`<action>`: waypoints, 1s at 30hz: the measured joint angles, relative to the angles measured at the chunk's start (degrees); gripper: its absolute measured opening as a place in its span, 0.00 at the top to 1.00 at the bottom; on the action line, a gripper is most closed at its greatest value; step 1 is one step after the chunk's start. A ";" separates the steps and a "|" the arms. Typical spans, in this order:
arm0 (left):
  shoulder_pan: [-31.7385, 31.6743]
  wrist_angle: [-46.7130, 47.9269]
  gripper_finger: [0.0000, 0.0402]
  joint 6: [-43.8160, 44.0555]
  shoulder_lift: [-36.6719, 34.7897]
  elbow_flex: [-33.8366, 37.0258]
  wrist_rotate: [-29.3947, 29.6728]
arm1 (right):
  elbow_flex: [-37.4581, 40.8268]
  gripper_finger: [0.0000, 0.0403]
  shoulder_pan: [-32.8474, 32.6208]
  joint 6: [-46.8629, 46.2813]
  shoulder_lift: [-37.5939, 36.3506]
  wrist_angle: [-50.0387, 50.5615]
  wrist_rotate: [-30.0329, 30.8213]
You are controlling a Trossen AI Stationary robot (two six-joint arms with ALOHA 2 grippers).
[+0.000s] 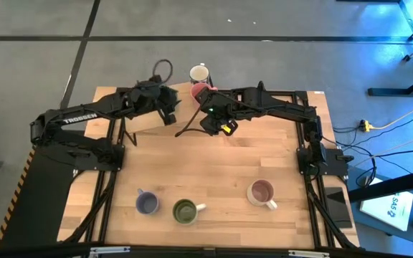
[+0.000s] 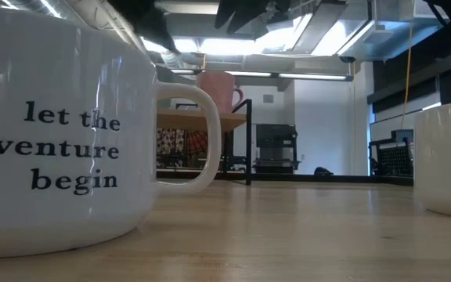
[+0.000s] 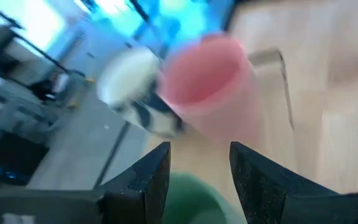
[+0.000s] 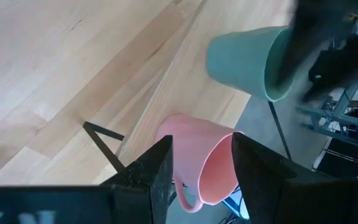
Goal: Place coffee mugs
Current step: Put the light green mug on the shelf
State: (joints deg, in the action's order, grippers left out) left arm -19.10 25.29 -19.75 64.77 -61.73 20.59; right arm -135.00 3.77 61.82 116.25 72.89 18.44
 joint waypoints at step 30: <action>1.78 17.13 1.00 34.41 -9.24 9.50 4.99 | 0.00 0.63 0.00 -0.02 0.02 1.16 -0.04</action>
State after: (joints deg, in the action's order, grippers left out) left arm -17.32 42.42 14.66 55.53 -52.23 25.57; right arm -135.00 3.77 61.80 116.27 74.05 18.39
